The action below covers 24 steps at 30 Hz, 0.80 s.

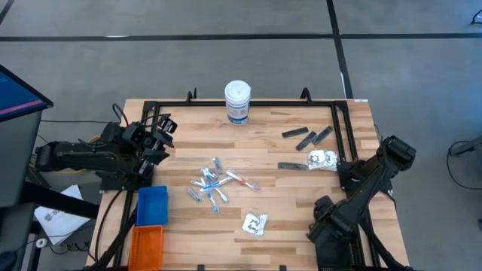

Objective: Pick & Place Travel size toiletries
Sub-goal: Put the white cotton swab pack into the top black bin

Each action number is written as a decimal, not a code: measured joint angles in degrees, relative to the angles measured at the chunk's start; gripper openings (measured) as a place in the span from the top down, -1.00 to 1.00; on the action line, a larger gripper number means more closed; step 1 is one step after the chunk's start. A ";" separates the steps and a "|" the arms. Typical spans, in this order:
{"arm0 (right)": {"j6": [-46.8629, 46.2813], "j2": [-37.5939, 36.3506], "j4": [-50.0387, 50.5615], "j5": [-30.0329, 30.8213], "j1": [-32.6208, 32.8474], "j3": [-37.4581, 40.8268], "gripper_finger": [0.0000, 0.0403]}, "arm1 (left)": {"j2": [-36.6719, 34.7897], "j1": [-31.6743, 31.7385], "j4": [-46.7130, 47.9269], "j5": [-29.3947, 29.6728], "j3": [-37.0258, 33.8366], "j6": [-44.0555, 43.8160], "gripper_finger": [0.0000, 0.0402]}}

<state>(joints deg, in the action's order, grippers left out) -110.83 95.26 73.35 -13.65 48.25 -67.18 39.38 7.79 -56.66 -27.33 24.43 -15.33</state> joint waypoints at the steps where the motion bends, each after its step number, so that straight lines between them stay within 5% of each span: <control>1: -0.12 0.00 -0.18 0.00 0.00 0.37 -0.01 | 0.00 0.00 0.01 0.01 0.00 0.00 0.50; 5: -1.38 0.00 -2.15 -0.62 0.42 2.56 0.21 | 0.00 0.00 0.02 0.00 0.00 0.00 0.50; 11: -1.75 0.00 -3.55 -1.38 0.90 3.80 0.92 | 0.00 0.00 0.02 0.00 0.00 0.00 0.50; 24: -4.76 -0.02 -14.95 -4.39 0.90 13.21 0.98 | 0.00 -0.02 0.02 0.00 -0.02 -0.02 0.50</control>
<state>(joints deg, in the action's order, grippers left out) -115.59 95.24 58.40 -18.04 49.15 -53.97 39.38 7.77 -56.64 -27.33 24.40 -15.35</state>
